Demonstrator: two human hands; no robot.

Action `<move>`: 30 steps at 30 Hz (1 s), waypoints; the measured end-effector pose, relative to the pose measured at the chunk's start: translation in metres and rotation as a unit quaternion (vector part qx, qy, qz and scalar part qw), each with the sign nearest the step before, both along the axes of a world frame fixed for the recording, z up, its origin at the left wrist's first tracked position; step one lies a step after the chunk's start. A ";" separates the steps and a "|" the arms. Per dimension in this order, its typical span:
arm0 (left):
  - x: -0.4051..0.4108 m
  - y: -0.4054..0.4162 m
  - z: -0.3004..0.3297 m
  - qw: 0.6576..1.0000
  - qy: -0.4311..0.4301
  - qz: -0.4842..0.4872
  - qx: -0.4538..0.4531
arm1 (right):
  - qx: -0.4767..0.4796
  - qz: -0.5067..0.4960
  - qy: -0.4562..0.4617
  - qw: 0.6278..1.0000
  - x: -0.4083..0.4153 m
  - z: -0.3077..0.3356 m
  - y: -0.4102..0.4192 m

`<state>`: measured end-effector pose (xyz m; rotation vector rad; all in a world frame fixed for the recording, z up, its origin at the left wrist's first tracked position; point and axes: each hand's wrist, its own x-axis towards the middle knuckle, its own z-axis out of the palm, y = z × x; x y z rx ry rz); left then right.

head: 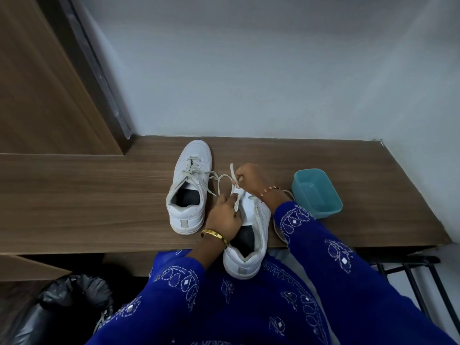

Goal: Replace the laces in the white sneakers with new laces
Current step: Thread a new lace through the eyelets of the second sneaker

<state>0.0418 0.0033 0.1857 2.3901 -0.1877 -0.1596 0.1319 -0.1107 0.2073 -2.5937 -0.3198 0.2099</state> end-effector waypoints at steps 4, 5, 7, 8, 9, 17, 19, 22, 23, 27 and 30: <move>0.000 0.000 -0.001 1.000 -0.001 -0.001 -0.003 | -0.011 0.008 0.024 1.000 -0.004 0.002 -0.001; 0.000 0.000 -0.001 1.000 -0.002 -0.001 -0.003 | 0.004 -0.011 0.026 1.000 -0.005 0.003 -0.003; 0.000 0.001 -0.001 1.000 -0.003 0.000 -0.005 | 0.056 -0.065 0.025 0.996 -0.010 0.005 -0.007; 0.000 0.001 -0.001 1.000 -0.003 0.001 -0.006 | 0.072 -0.091 0.019 0.993 -0.014 0.006 -0.010; 0.000 0.001 -0.001 1.000 -0.004 0.003 -0.007 | 0.074 -0.116 0.010 0.990 -0.018 0.006 -0.012; -0.002 0.001 -0.002 0.999 -0.004 0.013 -0.030 | -0.126 -0.087 -0.090 0.984 -0.040 0.004 -0.005; -0.002 0.001 -0.002 0.999 -0.005 0.012 -0.035 | -0.176 -0.080 -0.112 0.975 -0.041 0.005 -0.002; -0.002 0.001 -0.002 0.999 -0.004 0.013 -0.035 | -0.224 -0.102 -0.151 0.957 -0.047 0.007 0.003; -0.002 0.001 -0.002 0.999 -0.003 0.014 -0.036 | -0.225 -0.111 -0.140 0.958 -0.048 0.005 0.003; -0.003 0.000 -0.003 0.999 0.003 0.016 -0.031 | -0.184 -0.109 -0.112 0.970 -0.050 -0.006 0.001; -0.004 0.000 -0.002 0.999 0.004 0.021 -0.040 | -0.182 -0.115 -0.128 0.968 -0.051 0.001 0.006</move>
